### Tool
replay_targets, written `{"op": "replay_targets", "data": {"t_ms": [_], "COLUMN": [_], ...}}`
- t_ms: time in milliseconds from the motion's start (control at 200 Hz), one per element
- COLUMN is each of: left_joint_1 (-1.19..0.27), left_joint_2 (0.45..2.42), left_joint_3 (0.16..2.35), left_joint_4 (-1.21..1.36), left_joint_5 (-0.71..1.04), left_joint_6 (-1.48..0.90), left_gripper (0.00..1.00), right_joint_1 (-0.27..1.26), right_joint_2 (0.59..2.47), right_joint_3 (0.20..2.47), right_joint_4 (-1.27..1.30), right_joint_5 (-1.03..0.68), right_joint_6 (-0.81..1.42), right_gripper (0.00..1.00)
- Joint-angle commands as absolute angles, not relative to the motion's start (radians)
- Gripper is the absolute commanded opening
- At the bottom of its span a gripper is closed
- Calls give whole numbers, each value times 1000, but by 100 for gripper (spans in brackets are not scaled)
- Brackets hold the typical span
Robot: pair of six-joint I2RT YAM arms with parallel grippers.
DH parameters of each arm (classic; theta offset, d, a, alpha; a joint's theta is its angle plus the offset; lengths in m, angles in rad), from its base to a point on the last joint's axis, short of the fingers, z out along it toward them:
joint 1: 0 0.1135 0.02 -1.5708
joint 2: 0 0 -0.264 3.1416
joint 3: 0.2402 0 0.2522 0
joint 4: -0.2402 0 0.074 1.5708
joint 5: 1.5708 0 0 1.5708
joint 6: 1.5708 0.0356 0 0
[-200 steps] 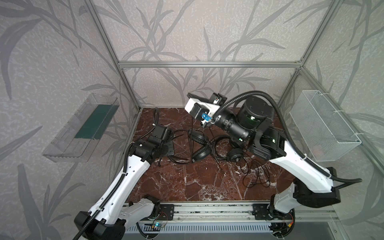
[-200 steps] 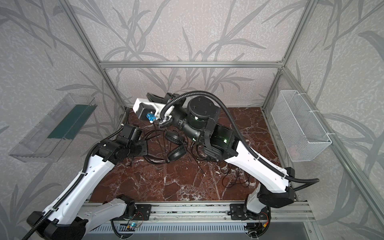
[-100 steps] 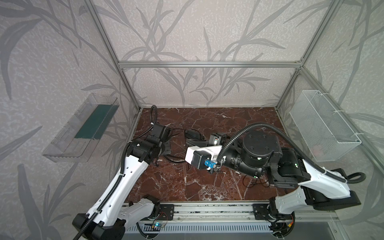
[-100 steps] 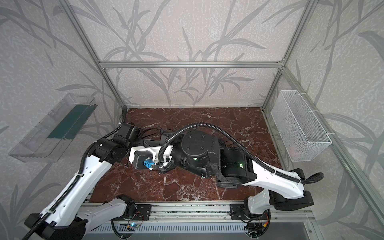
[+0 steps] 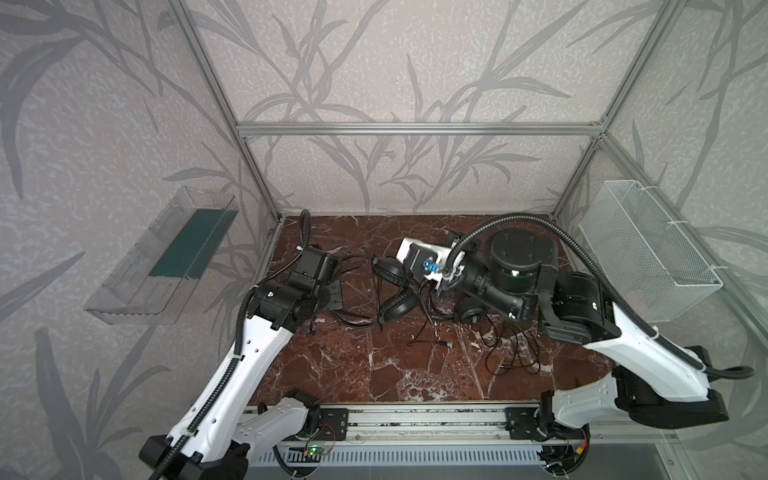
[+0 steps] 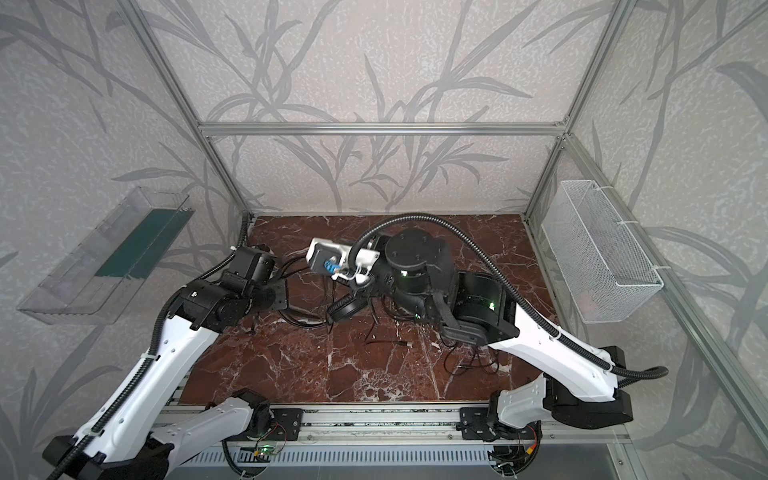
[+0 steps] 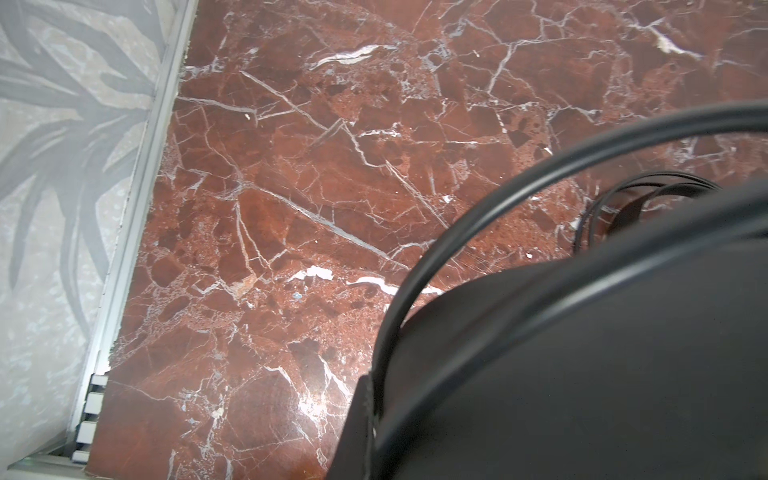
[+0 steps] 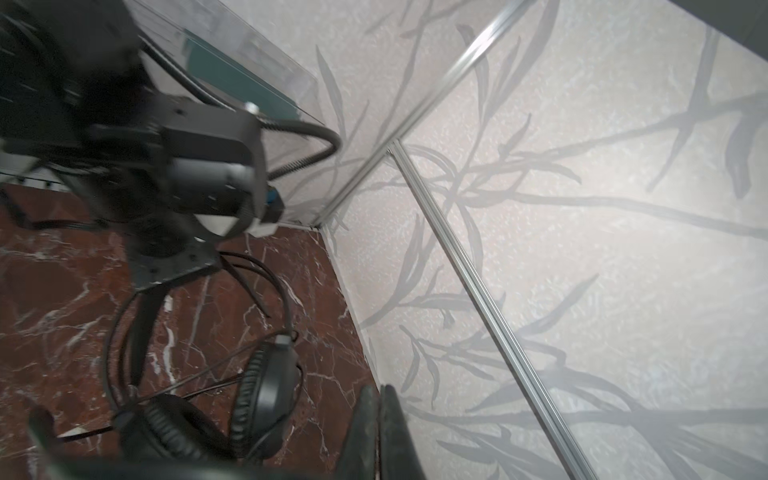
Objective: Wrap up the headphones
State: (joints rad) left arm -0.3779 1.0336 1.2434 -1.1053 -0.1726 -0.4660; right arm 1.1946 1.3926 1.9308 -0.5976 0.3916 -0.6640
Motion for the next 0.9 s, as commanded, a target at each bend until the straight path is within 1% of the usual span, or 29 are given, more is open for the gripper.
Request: {"op": "replay_targets", "data": {"t_ms": [0,150,240,350,435,515,620,745,895], "left_joint_1": [-379,-399,-422,-449,-474,-495,-514,-538,-566], "left_joint_2": [994,1001,994,987,992,1007,1021,1023,1019], "left_joint_3": [1282,1274,1274,1274,1269,1257,1252,1248,1252], "left_joint_4": [-1057,-1042,-1039,-1041,-1038,-1032,-1033,-1029,-1030], "left_joint_5": [-84,5,26,39,46,42,21,16,10], "left_joint_6": [-455,-446,-444,-436,-437,-451,-469,-476,-492], "left_gripper": [0,0,0,0,0,0,0,0,0], "right_joint_1": [1134,1115,1067,961,947,955,965,957,904], "right_joint_2": [1391,1548,1595,1663,1701,1774,1811,1847,1879], "right_joint_3": [2009,2195,2213,2300,2357,2441,2486,2496,2520], "right_joint_4": [-582,-677,-654,-686,-700,-738,-742,-702,-683], "right_joint_5": [285,255,245,141,95,49,44,90,86], "right_joint_6": [-645,-672,-698,-630,-620,-616,-623,-666,-627], "right_gripper": [0,0,0,0,0,0,0,0,0]}}
